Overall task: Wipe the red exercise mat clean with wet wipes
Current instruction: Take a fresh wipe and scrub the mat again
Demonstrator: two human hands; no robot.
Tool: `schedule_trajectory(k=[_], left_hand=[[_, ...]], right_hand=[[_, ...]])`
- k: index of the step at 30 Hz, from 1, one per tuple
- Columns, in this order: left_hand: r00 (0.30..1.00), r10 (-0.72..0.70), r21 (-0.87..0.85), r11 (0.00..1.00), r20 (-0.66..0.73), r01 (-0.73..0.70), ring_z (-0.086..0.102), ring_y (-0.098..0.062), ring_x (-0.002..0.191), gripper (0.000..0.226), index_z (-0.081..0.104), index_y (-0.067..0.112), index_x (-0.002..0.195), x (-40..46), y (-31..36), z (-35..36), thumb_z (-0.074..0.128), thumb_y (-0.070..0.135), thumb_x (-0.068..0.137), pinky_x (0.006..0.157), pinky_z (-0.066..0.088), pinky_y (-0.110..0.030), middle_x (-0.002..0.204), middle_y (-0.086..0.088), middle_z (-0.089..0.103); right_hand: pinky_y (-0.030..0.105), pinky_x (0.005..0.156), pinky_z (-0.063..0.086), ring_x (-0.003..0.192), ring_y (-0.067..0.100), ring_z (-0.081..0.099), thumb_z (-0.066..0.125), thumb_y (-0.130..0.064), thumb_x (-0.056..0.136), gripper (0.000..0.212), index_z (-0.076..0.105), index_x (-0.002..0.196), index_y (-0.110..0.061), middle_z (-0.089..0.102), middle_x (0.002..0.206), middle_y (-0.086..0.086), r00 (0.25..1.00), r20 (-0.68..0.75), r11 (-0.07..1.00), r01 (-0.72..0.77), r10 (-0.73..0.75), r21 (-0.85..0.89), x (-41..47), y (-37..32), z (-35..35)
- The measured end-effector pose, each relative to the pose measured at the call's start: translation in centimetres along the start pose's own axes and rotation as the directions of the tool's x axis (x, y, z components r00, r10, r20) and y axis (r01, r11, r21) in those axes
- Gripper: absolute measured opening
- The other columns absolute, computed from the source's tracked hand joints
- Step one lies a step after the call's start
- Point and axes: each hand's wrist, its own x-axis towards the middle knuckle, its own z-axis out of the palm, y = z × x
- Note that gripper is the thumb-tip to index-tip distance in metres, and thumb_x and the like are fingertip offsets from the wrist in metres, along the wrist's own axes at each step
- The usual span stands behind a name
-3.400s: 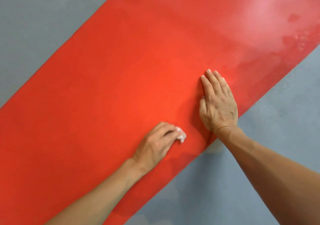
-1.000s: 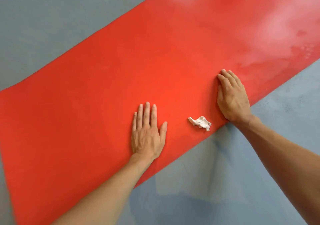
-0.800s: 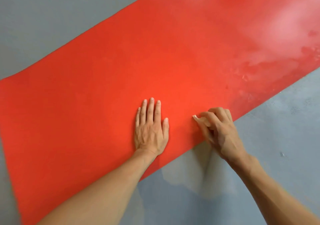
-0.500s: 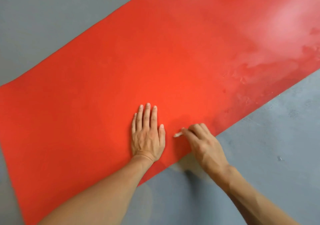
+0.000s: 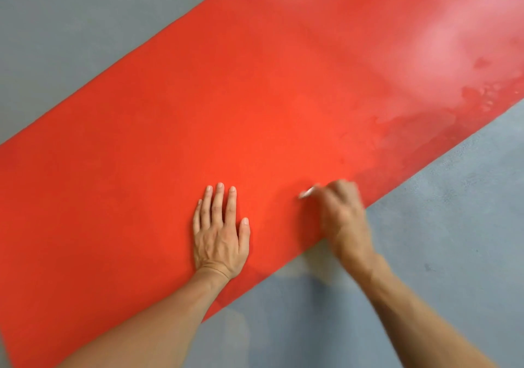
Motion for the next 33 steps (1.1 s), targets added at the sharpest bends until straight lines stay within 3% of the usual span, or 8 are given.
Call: schedule_trajectory(k=[4, 9, 11, 13, 16, 21, 31, 33], left_hand=[[1.000, 0.003, 0.001, 1.000, 0.001, -0.003, 0.021, -0.033, 0.159, 0.071, 0.039, 0.012, 0.160, -0.1, -0.1, 0.0, 0.043, 0.044, 0.097, 0.126, 0.023, -0.054, 0.168, -0.014, 0.031], [1.000, 0.009, -0.018, 1.000, -0.027, -0.010, 0.024, -0.035, 0.157, 0.070, 0.043, 0.009, 0.158, -0.1, 0.0, -0.3, 0.043, 0.043, 0.096, 0.124, 0.025, -0.056, 0.167, -0.016, 0.034], [1.000, 0.002, -0.026, 1.000, -0.019, -0.003, 0.024, -0.035, 0.157, 0.070, 0.043, 0.009, 0.158, 0.1, 0.2, -0.3, 0.044, 0.044, 0.096, 0.125, 0.025, -0.055, 0.167, -0.016, 0.034], [1.000, 0.008, -0.028, 1.000, -0.006, -0.008, 0.023, -0.035, 0.158, 0.071, 0.042, 0.010, 0.158, 0.1, 0.3, -0.1, 0.044, 0.044, 0.096, 0.125, 0.024, -0.055, 0.167, -0.015, 0.033], [1.000, 0.013, -0.013, 1.000, -0.005, -0.014, 0.024, -0.036, 0.157, 0.070, 0.043, 0.008, 0.158, 0.0, -0.1, 0.3, 0.044, 0.043, 0.097, 0.126, 0.023, -0.055, 0.166, -0.016, 0.034], [0.997, 0.071, -0.078, 0.994, -0.024, -0.073, 0.034, -0.042, 0.151, 0.066, 0.053, 0.006, 0.148, 2.4, 4.0, -1.5, 0.049, 0.044, 0.095, 0.122, 0.025, -0.062, 0.157, -0.022, 0.044], [0.980, 0.188, -0.066, 0.981, 0.067, -0.184, 0.013, -0.036, 0.160, 0.073, 0.032, 0.014, 0.163, 11.4, 12.6, 0.9, 0.038, 0.053, 0.101, 0.126, 0.016, -0.057, 0.171, -0.012, 0.026], [0.978, 0.195, -0.076, 0.979, 0.073, -0.189, 0.014, -0.036, 0.160, 0.072, 0.034, 0.014, 0.162, 11.2, 12.7, 0.7, 0.039, 0.052, 0.101, 0.125, 0.017, -0.057, 0.170, -0.012, 0.027]], right_hand=[[0.049, 0.073, 0.046, 0.084, 0.029, 0.047, 0.060, 0.010, 0.093, 0.020, 0.072, 0.099, -0.005, 0.049, 0.088, 0.009, 0.922, -0.233, 0.943, -0.328, 0.308, -0.050, 1.8, 2.1, -0.7], [0.042, 0.071, 0.048, 0.080, 0.026, 0.044, 0.056, 0.002, 0.093, 0.023, 0.070, 0.107, -0.010, 0.045, 0.089, 0.002, 0.993, 0.110, 0.995, 0.049, -0.039, -0.085, -1.8, -2.8, 1.6], [0.041, 0.073, 0.048, 0.083, 0.026, 0.046, 0.060, 0.001, 0.093, 0.021, 0.068, 0.101, -0.017, 0.046, 0.091, 0.002, 0.993, 0.097, 0.993, 0.075, -0.066, -0.092, 0.2, 0.2, -0.3], [0.043, 0.077, 0.047, 0.085, 0.030, 0.049, 0.064, 0.001, 0.093, 0.018, 0.065, 0.093, -0.017, 0.049, 0.090, 0.007, 0.984, -0.110, 0.983, -0.151, 0.139, -0.106, 2.9, 3.9, -2.6], [0.052, 0.073, 0.047, 0.084, 0.033, 0.047, 0.059, -0.003, 0.099, 0.017, 0.059, 0.083, -0.007, 0.050, 0.090, 0.014, 0.834, -0.358, 0.877, -0.475, 0.420, -0.077, 4.5, 5.2, -2.8], [0.037, 0.071, 0.042, 0.080, 0.023, 0.039, 0.062, 0.001, 0.099, 0.013, 0.066, 0.091, -0.008, 0.045, 0.084, 0.003, 0.970, -0.120, 0.973, -0.220, 0.210, -0.075, 0.6, 1.2, -0.1], [0.034, 0.072, 0.044, 0.073, 0.022, 0.040, 0.057, 0.002, 0.097, 0.020, 0.071, 0.094, -0.012, 0.046, 0.081, 0.001, 0.996, 0.090, 0.994, 0.016, -0.006, -0.112, 2.7, 2.7, -2.8], [0.031, 0.076, 0.042, 0.080, 0.024, 0.046, 0.060, 0.000, 0.097, 0.020, 0.073, 0.096, -0.014, 0.050, 0.086, 0.002, 0.995, 0.038, 0.988, -0.091, 0.096, -0.123, 3.6, 5.1, -4.5]])
